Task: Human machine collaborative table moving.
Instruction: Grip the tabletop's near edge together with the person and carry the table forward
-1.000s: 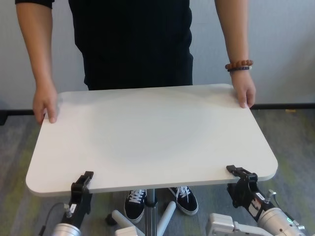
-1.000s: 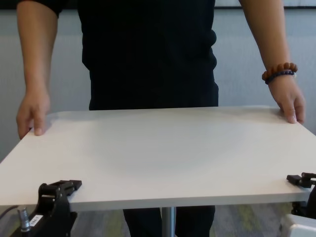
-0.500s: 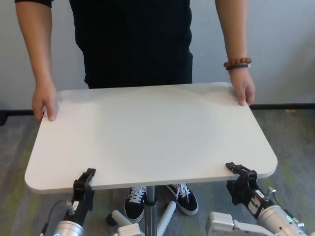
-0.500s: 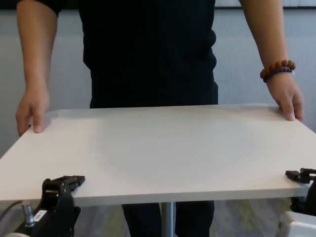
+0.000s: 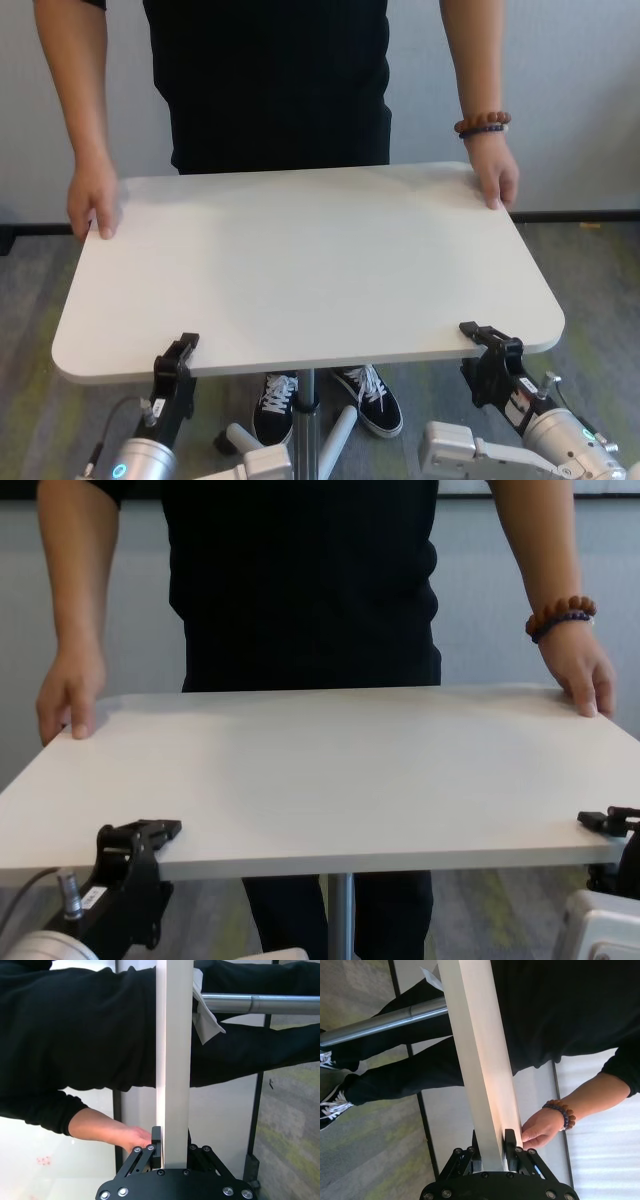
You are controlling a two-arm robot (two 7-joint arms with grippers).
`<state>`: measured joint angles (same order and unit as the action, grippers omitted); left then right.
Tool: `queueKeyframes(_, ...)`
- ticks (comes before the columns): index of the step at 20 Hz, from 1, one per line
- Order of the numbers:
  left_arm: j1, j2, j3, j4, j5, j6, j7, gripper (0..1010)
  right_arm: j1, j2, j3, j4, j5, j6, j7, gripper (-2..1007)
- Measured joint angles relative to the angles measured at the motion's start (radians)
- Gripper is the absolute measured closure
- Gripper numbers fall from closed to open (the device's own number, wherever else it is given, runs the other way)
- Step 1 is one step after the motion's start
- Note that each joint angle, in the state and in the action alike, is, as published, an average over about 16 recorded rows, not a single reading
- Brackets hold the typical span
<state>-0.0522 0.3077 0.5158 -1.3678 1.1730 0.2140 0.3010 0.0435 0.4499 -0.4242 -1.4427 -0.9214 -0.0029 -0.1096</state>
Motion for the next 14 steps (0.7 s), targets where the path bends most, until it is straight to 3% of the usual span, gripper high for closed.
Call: queueKeyframes(14, -0.046, -0.016, 0.013, 0.017, 0.009, 0.004, -0.008, 776, 0.055, -0.005, -0.009, 0.037, 0.0, -0.018, -0.003, 741)
